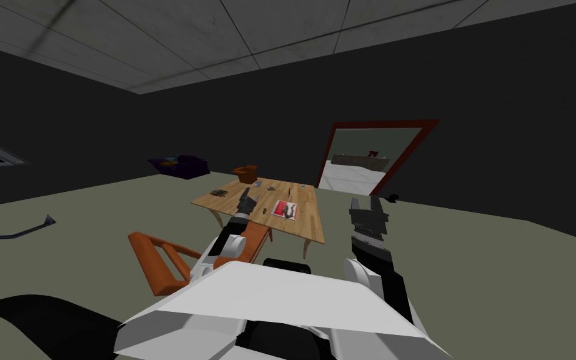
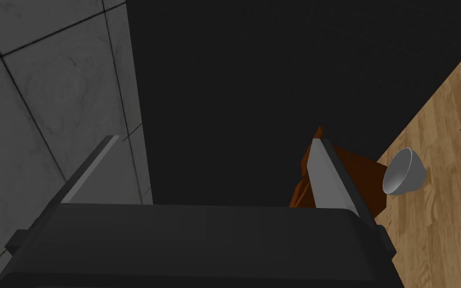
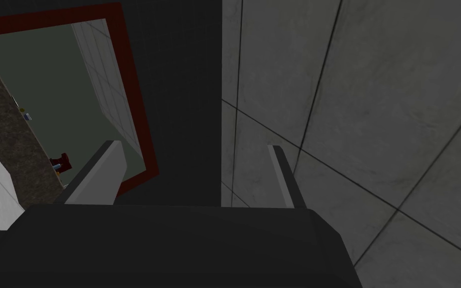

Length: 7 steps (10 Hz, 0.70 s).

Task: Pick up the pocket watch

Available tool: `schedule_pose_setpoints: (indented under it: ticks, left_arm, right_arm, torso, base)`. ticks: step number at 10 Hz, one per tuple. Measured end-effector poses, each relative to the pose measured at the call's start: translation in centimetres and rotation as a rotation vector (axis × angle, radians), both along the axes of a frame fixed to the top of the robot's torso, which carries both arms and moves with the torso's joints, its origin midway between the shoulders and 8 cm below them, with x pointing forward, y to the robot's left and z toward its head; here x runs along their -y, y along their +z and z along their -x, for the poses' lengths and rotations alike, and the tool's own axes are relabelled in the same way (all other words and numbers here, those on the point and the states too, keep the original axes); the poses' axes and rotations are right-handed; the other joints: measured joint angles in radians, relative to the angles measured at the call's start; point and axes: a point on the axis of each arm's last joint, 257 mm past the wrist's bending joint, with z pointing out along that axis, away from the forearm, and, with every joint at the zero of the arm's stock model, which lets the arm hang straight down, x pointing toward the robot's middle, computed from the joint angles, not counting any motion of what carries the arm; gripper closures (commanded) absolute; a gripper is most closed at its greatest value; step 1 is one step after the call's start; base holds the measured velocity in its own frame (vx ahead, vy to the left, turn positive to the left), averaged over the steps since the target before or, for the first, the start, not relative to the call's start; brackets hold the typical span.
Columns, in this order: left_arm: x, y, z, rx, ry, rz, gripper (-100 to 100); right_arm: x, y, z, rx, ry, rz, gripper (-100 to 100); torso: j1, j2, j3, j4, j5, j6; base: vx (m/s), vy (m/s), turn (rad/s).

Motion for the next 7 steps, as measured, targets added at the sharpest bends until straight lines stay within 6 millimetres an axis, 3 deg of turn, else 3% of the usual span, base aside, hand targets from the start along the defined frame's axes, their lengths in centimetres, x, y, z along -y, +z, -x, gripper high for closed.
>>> schedule_pose_setpoints:
  ticks: [7]
  left_arm:
    - [-1.7, -6.6, -4.8, -0.193, -0.033, 0.195, -100]
  right_arm:
    - [0.0, 0.0, 0.0, 0.0, 0.0, 0.0, 0]
  torso:
    - [0.0, 0.0, 0.0, 0.0, 0.0, 0.0]
  base:
    - [0.011, 0.018, -0.008]
